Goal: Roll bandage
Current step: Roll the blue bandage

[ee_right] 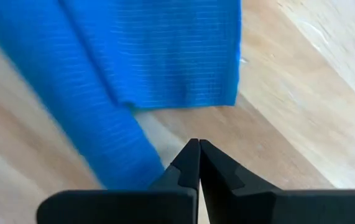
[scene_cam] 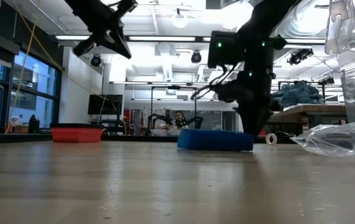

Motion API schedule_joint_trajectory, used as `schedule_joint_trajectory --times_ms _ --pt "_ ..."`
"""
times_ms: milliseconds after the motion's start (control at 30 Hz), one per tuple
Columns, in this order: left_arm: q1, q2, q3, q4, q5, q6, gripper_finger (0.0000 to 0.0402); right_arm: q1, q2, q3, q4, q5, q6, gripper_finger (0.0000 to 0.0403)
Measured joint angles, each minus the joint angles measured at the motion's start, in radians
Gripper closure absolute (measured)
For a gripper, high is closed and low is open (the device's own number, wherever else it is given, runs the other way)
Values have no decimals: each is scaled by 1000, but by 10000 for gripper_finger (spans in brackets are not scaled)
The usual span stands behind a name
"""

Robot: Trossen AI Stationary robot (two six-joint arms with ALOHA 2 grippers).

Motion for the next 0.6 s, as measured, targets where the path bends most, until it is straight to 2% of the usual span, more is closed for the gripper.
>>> schedule_joint_trajectory --times_ms 133,267,600 --pt "-31 26 0 -2 24 -2 401 16 11 -1 30 -4 51 403" --pt "-52 20 0 -69 22 -1 401 55 11 -1 101 -57 120 403" --pt "-57 -74 0 -227 4 26 401 173 11 0 259 -61 347 403"
